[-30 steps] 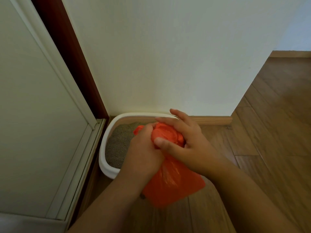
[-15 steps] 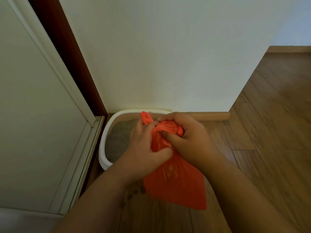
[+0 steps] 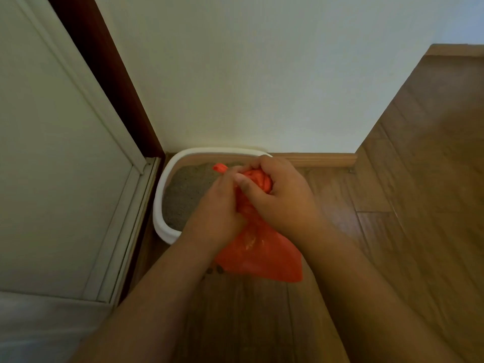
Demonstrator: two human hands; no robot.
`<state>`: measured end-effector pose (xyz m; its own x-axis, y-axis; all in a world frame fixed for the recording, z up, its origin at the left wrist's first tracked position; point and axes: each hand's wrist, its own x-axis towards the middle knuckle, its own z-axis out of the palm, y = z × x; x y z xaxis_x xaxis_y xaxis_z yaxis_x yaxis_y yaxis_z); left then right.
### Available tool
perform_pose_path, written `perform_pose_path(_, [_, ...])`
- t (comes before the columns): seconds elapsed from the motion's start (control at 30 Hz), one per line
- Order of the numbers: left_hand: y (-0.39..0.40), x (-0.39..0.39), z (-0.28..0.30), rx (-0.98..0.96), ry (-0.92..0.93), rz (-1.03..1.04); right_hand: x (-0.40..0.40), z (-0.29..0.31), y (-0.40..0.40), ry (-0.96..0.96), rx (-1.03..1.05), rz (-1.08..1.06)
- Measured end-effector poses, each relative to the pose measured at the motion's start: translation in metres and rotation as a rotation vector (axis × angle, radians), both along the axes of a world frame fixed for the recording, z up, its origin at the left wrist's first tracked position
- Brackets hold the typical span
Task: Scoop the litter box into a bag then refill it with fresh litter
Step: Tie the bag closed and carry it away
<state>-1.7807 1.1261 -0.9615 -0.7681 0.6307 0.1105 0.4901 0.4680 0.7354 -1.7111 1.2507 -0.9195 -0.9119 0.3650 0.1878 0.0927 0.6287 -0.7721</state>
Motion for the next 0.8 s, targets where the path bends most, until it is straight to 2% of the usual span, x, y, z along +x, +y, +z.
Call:
perform_pose_path(0.2, [0.005,-0.010,0.002,-0.062,0.065,0.032,-0.003,0.003,0.005,-0.022,0.102,-0.031])
perform_pose_path(0.43, [0.017,-0.023,0.047,-0.065,0.082,0.038,-0.016,0.043,0.013,-0.038,0.043,-0.031])
perform_pose_path(0.6, [0.024,-0.026,0.134,-0.109,0.023,0.032,-0.018,0.134,0.018,-0.081,0.012,-0.048])
perform_pose_path(0.8, [0.021,-0.022,0.293,-0.140,0.029,0.039,-0.015,0.293,0.018,-0.090,-0.018,-0.041])
